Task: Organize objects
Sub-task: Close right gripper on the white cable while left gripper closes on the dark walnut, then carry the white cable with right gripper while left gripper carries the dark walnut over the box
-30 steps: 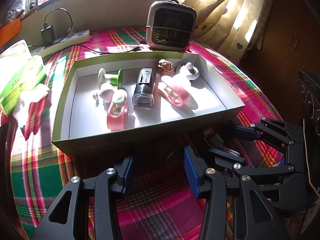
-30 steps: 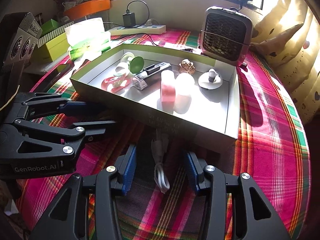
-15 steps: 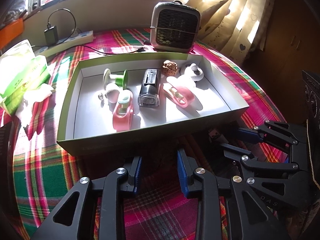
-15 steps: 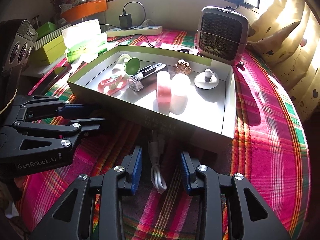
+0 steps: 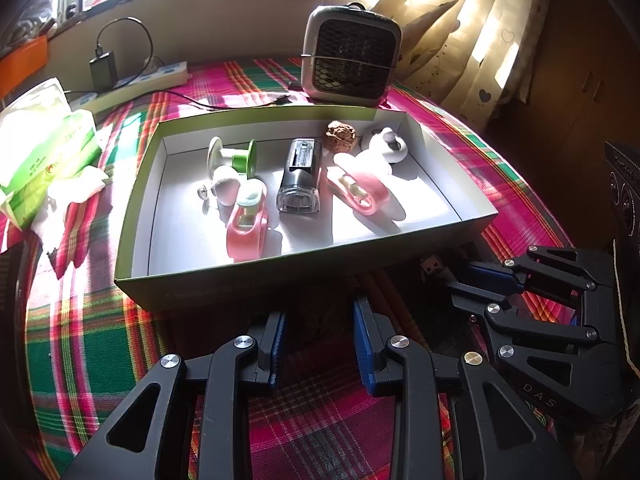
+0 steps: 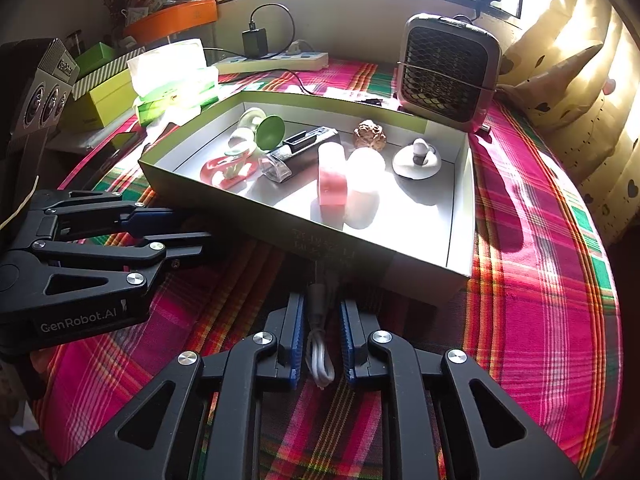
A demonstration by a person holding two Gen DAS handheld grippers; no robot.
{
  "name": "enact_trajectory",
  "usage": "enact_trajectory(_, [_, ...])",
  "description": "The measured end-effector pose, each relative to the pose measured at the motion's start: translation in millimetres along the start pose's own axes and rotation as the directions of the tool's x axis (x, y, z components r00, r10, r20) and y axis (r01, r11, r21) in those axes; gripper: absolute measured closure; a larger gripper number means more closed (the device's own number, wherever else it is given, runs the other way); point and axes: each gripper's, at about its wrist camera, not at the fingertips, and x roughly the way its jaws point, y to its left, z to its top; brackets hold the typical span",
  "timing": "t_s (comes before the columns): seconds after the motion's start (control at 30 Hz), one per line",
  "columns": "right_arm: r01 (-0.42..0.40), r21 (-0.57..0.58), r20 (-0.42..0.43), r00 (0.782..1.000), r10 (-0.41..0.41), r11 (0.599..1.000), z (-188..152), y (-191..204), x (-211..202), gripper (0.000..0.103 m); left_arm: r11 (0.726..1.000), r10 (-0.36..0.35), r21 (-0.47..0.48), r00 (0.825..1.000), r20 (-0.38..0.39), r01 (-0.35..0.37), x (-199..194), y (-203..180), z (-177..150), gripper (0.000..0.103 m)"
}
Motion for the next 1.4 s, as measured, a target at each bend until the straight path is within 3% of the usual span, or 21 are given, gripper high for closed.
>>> enact_trajectory(1.4, [-0.029, 0.021, 0.018, 0.999, 0.029, 0.999, -2, -2, -10, 0.087, 1.0, 0.003, 0.018, 1.0, 0.022, -0.003, -14, -7, -4, 0.076])
